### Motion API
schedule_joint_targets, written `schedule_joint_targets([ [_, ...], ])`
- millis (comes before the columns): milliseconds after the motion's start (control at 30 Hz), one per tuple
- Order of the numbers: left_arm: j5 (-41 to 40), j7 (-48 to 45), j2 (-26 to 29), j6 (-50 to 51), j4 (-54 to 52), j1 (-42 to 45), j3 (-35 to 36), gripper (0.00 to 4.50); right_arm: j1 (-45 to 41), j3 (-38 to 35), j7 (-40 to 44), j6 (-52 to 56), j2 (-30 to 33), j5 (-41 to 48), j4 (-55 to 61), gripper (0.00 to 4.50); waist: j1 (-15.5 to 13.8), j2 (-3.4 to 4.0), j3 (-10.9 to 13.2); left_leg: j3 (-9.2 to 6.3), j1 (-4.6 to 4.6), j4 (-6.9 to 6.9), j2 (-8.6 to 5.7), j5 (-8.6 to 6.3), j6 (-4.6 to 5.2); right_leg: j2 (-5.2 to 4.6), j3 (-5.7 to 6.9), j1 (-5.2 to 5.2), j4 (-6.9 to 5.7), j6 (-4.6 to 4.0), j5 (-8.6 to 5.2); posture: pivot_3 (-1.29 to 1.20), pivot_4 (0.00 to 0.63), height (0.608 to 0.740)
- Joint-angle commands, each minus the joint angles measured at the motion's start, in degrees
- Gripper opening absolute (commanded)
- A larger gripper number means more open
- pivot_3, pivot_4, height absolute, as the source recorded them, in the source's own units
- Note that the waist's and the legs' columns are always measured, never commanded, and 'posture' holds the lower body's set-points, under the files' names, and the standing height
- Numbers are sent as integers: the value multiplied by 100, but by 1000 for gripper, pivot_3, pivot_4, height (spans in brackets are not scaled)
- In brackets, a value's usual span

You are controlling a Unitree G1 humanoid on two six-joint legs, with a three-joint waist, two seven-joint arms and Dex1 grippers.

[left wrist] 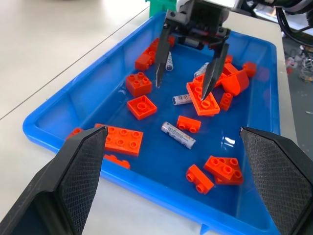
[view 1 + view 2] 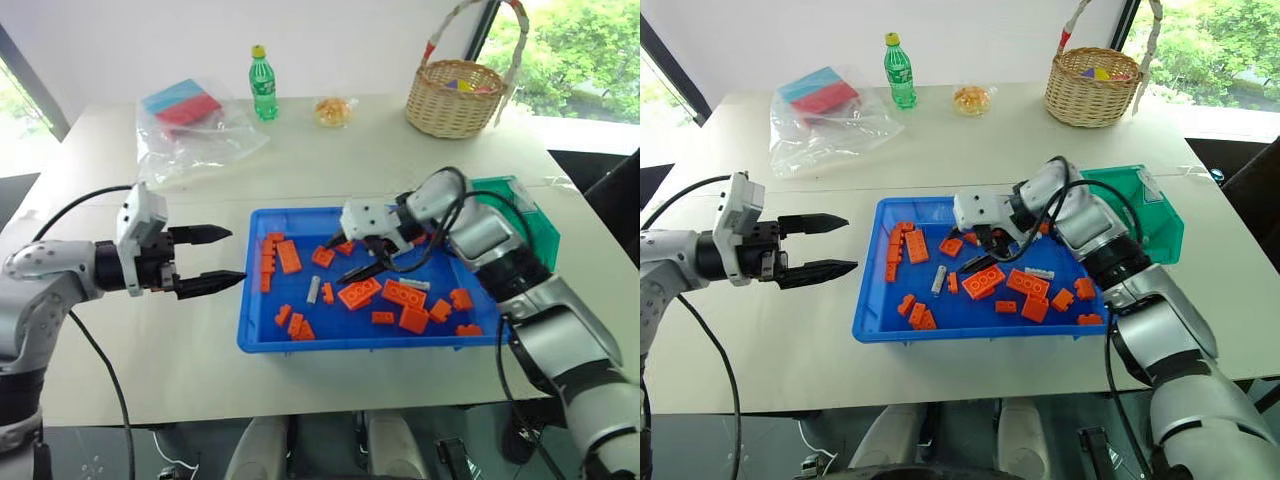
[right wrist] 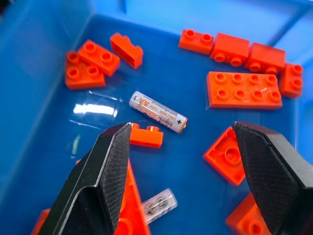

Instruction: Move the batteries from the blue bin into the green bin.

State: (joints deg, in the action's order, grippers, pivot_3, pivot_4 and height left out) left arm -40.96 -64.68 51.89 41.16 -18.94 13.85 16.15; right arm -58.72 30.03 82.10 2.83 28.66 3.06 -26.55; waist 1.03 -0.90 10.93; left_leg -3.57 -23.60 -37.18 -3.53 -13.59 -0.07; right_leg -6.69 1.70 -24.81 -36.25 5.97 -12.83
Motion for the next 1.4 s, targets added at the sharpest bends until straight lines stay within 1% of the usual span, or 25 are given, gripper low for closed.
schedule_joint_targets([
  [33, -260, 74, 144, 104, -362, -157, 351, 4500, -239, -25, -85, -651, -366, -276, -504, 3395, 5, 0, 0, -1, 2, 2, 1, 1, -3, 2, -1, -1, -3, 0, 0, 0, 150, 693],
  [267, -468, 231, 187, 181, -518, -219, 421, 4500, -258, -139, -198, -1342, -823, -549, -1060, 3395, -1, 2, 1, -4, 3, 2, 1, 2, -12, 5, -1, -3, -8, -1, 0, 0, 150, 693],
  [367, -533, 239, 201, 190, -564, -243, 426, 4500, -149, -133, -227, -1511, -863, -626, -1081, 3395, 0, 1, 1, -4, 3, 2, 1, 3, -13, 7, -1, -4, -10, -1, 0, 0, 150, 693],
  [500, -551, 182, 242, 170, -532, -235, 354, 4500, 89, -62, -180, -1729, -769, -769, -1064, 3395, 0, 1, 1, -4, 3, 3, 1, 2, -15, 8, -1, -5, -11, -1, 0, 0, 150, 693],
  [700, -459, 104, 273, 70, -339, -123, 262, 4500, 248, -116, -72, -1767, -634, -796, -954, 3395, 0, 2, 1, -3, 8, 2, 2, 3, -16, 9, -3, 0, -11, -1, 0, 0, 150, 693],
  [967, -430, 106, 251, -7, -236, 55, 128, 4500, 330, -103, -305, -1771, -885, -929, -1015, 3395, 3, 2, 1, -4, 11, 2, 3, 4, -17, 11, -3, 2, -12, -3, 1, 0, 150, 693],
  [1167, -516, 163, 236, 32, -206, 172, 132, 4500, 304, -39, -390, -2047, -1035, -1143, -1139, 3395, 4, 1, 0, -4, 12, 3, 3, 5, -19, 13, -3, 2, -13, -3, 1, 0, 150, 693],
  [1400, -476, 201, 207, -29, -219, 114, 133, 4500, 264, -157, -346, -1864, -1153, -1097, -1171, 3395, 15, 1, 1, -5, 13, 4, 7, 6, -20, 19, -4, 1, -15, -4, 2, 0, 150, 693],
])
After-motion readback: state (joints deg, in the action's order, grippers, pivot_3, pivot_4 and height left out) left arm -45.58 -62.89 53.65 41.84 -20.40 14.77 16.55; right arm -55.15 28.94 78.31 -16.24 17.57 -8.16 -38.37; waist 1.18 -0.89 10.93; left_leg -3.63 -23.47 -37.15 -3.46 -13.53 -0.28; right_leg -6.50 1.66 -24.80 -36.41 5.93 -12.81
